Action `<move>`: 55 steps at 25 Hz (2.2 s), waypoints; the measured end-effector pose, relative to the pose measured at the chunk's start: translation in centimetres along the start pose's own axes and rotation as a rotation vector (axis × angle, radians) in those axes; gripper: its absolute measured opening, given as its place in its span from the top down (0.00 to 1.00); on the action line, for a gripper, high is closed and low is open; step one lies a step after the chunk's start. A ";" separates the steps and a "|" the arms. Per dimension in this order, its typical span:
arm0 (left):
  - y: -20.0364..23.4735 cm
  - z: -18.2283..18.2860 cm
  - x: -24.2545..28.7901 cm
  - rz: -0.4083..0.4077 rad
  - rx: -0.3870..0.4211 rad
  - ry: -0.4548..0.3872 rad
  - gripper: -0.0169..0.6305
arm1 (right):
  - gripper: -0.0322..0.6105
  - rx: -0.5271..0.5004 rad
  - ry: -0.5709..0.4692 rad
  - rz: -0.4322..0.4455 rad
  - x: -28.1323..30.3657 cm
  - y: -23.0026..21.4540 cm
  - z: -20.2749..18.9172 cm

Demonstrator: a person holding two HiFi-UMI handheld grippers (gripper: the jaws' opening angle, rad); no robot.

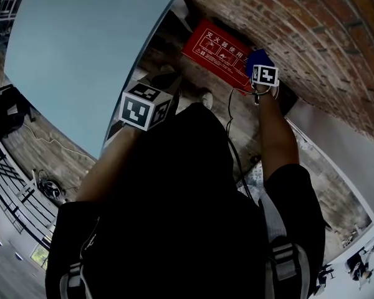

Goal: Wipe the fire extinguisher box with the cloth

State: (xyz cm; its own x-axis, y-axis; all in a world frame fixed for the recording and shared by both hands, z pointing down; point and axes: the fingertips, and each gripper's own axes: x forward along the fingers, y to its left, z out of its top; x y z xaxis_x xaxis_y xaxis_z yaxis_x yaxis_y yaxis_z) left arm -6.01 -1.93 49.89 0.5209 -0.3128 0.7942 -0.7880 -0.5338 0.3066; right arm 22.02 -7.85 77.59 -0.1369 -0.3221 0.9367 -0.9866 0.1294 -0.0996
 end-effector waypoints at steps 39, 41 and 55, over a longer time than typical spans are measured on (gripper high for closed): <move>-3.7 2.8 1.3 -0.054 0.133 0.001 0.98 | 0.88 0.157 -0.144 -0.049 -4.9 -1.5 -2.5; -3.9 4.4 1.1 -0.051 0.157 -0.034 0.98 | 0.88 0.123 -0.205 -0.024 -6.9 0.0 -1.9; -13.1 15.1 -0.1 -0.185 0.280 -0.367 0.98 | 0.88 0.015 -0.869 -0.022 -35.5 5.9 8.4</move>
State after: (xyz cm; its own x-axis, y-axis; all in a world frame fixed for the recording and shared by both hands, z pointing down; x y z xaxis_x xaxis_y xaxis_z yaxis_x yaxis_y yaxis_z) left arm 9.19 -6.73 37.88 0.7647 -0.4214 0.4875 -0.5789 -0.7816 0.2324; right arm 20.30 -3.54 40.90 -0.1314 -0.9271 0.3511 -0.9900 0.1043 -0.0951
